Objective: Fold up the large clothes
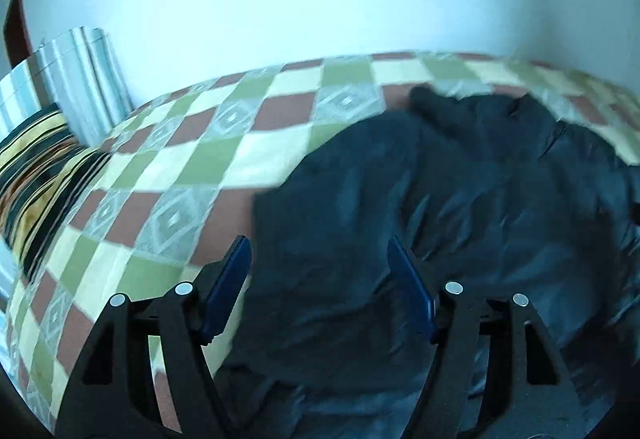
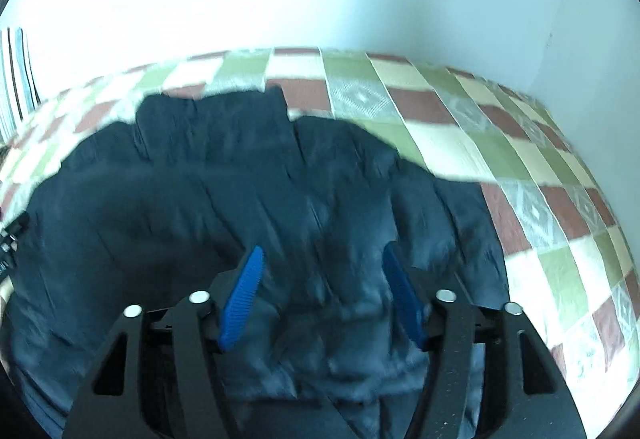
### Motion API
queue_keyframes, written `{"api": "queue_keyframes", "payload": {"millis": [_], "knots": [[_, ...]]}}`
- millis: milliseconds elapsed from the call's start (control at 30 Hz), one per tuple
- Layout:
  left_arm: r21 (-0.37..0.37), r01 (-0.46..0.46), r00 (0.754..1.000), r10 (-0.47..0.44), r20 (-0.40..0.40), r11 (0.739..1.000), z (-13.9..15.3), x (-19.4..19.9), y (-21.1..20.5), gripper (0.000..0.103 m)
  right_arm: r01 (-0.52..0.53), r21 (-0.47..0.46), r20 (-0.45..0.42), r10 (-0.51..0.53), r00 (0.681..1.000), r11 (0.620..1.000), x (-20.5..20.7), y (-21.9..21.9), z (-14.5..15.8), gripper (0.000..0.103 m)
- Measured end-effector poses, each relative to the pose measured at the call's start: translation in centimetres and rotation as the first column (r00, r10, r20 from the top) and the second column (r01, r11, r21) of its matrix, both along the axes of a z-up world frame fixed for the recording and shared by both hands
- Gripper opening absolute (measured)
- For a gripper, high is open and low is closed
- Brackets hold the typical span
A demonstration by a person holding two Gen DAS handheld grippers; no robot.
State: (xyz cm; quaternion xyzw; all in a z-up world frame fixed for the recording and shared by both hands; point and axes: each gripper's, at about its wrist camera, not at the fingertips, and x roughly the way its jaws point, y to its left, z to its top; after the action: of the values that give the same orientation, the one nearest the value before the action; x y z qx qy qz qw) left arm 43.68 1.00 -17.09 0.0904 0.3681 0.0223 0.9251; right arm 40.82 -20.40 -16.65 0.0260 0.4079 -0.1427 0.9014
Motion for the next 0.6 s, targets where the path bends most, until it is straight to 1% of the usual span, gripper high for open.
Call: {"api": "queue_keyframes", "payload": {"millis": [67, 133, 233, 300, 367, 433, 500, 533, 600], "knots": [[0.002, 0.015, 1.0, -0.015, -0.004, 1.0, 0.1, 1.2, -1.4, 0.071, -0.005, -0.036, -0.01, 0.005, 1.0, 0.999, 1.8, 0.3, -0.2, 0.066], [0.023, 0.029, 0.999, -0.029, -0.023, 0.999, -0.6, 2.7, -3.1, 0.071, -0.008, -0.058, -0.043, 0.005, 0.999, 0.998, 3.5, 0.1, -1.4, 0.066], [0.07, 0.042, 0.993, -0.034, -0.117, 0.997, -3.2, 4.6, -4.7, 0.071, -0.012, -0.071, -0.126, 0.003, 0.992, 0.997, 5.3, -0.2, -4.6, 0.069], [0.105, 0.053, 0.984, -0.034, -0.174, 0.993, -5.3, 5.2, -5.4, 0.071, -0.016, -0.068, -0.139, 0.006, 0.99, 0.998, 5.5, -0.3, -5.8, 0.071], [0.122, 0.052, 0.986, -0.032, -0.163, 0.991, -5.8, 5.2, -5.5, 0.071, -0.016, -0.061, -0.143, 0.007, 0.99, 0.998, 5.7, -0.5, -6.0, 0.072], [0.118, 0.034, 0.991, -0.018, -0.136, 0.992, -5.0, 4.7, -5.3, 0.071, -0.013, -0.051, -0.129, 0.006, 0.992, 0.999, 5.4, -0.7, -5.2, 0.072], [0.126, 0.017, 0.996, -0.005, -0.094, 0.992, -3.7, 3.3, -5.2, 0.071, -0.003, -0.051, -0.112, -0.003, 0.994, 0.999, 4.3, -0.6, -3.8, 0.072], [0.122, 0.017, 0.997, -0.007, -0.078, 0.992, -3.2, 2.7, -5.1, 0.071, 0.002, -0.045, -0.087, -0.006, 0.996, 0.999, 3.1, -0.4, -2.9, 0.072], [0.109, 0.019, 0.999, -0.014, -0.044, 0.994, -2.4, 0.9, -4.7, 0.071, -0.002, -0.035, -0.054, 0.0, 0.999, 0.999, 1.9, -0.3, -2.2, 0.072]]}}
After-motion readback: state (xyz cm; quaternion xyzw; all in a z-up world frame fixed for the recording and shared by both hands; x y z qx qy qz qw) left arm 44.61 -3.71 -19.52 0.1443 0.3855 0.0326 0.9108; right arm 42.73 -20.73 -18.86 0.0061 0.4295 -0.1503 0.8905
